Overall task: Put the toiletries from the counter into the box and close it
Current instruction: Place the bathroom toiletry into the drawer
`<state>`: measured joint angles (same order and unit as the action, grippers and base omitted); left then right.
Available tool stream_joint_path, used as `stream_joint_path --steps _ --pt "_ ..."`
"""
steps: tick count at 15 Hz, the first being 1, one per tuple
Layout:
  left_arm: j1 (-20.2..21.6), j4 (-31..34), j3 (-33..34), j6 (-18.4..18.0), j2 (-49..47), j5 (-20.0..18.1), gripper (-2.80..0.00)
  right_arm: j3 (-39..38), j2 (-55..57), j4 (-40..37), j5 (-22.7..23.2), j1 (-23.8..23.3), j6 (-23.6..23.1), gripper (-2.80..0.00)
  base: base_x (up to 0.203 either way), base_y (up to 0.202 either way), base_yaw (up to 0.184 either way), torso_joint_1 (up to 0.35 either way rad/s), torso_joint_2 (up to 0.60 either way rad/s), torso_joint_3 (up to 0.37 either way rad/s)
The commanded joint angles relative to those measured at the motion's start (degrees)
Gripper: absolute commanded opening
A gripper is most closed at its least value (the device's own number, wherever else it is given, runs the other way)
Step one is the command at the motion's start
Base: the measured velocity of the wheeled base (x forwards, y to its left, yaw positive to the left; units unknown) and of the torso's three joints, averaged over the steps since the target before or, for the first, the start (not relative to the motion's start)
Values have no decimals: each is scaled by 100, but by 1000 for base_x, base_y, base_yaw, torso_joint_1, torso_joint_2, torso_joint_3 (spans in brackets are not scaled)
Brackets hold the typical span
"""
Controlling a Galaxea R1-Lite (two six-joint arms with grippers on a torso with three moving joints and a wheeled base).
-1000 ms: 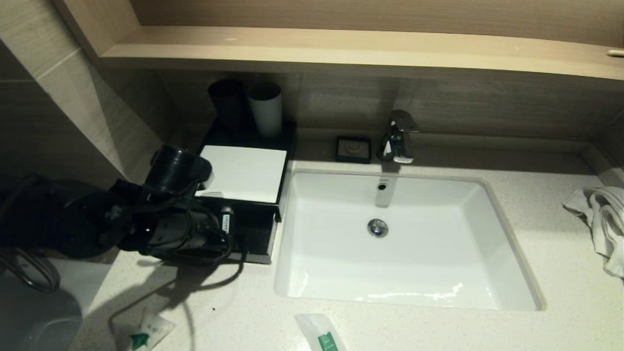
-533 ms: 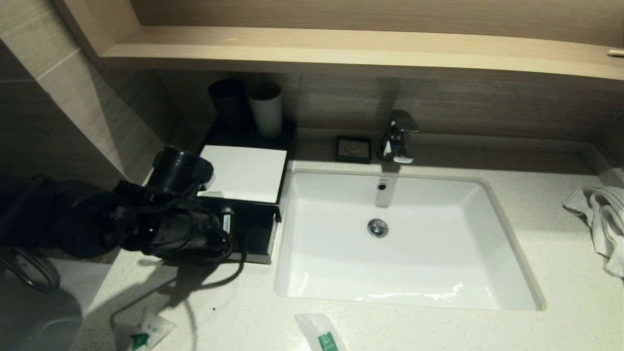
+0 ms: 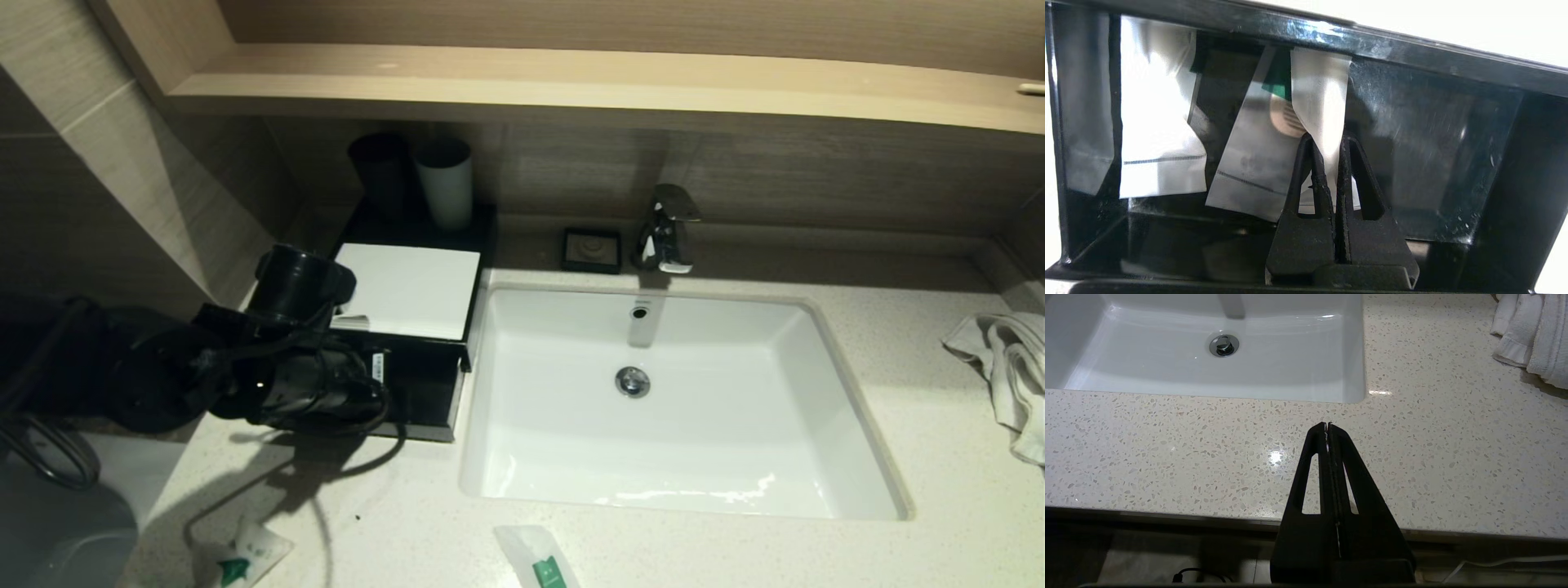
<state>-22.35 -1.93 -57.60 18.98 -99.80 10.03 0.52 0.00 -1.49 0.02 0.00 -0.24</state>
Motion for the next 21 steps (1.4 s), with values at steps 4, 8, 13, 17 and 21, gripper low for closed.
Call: stream_joint_path --steps 4,8,13,17,21 --pt "2 -10 47 -17 -30 7 -280 0 0 -1 -2 0 -2 -280 0 0 0 0 0 0" --pt "2 -10 52 -26 45 3 0 0 0 -1 6 0 -2 -280 0 0 0 0 0 0" --pt "-7 -290 196 18 296 -39 0 0 0 -1 6 0 -2 -280 0 0 0 0 0 0" --pt "-15 -788 414 35 465 -45 0 0 0 -1 6 0 -2 -280 0 0 0 0 0 0" --pt "-15 -793 514 18 762 -45 0 0 0 -1 6 0 -2 -280 0 0 0 0 0 0"
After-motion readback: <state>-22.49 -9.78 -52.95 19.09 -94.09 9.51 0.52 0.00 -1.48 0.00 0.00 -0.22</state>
